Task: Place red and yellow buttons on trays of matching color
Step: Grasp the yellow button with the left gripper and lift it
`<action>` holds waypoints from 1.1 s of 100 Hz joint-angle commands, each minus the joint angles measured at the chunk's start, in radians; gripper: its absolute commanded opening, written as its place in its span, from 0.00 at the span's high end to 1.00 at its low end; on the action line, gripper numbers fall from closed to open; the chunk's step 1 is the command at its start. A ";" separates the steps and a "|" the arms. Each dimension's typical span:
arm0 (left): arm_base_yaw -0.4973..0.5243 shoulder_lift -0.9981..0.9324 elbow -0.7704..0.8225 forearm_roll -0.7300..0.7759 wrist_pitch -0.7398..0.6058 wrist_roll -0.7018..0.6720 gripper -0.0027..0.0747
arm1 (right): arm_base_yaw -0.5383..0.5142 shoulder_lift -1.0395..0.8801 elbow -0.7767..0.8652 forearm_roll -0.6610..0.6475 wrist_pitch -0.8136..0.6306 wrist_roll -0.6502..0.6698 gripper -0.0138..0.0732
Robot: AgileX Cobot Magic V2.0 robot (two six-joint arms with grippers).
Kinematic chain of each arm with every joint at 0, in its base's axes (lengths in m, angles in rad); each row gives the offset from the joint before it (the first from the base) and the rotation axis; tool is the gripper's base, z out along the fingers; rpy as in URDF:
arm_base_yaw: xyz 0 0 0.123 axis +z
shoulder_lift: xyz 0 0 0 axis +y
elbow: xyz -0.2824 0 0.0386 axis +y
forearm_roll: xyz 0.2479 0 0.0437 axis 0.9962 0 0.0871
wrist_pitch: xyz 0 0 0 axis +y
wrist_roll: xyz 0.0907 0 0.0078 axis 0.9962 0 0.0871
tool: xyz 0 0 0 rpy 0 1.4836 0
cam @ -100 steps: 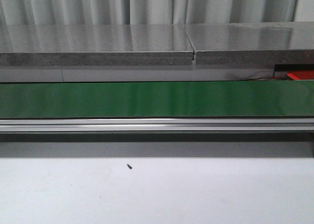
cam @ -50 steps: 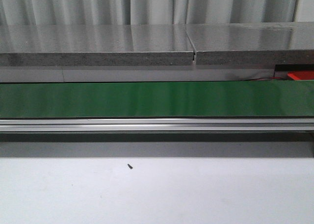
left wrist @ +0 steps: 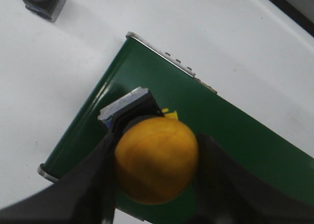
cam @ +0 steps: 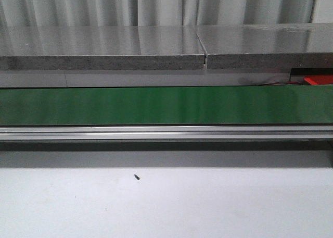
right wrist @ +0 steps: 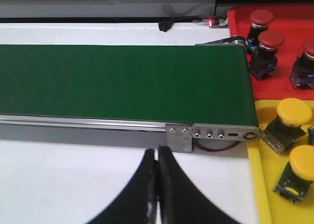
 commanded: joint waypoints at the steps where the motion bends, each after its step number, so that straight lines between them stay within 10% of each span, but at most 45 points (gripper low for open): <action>1: -0.009 -0.028 -0.012 -0.026 -0.013 0.004 0.98 | -0.002 0.001 -0.024 0.005 -0.075 -0.010 0.92; 38: -0.009 0.067 0.008 -0.054 0.030 0.004 0.91 | -0.002 0.001 -0.024 0.005 -0.075 -0.010 0.92; 71: -0.009 0.076 0.008 -0.054 0.035 0.014 0.34 | -0.002 0.001 -0.024 0.005 -0.075 -0.010 0.92; 110: -0.002 0.076 -0.162 -0.040 0.062 0.030 0.34 | -0.002 0.001 -0.024 0.005 -0.075 -0.010 0.92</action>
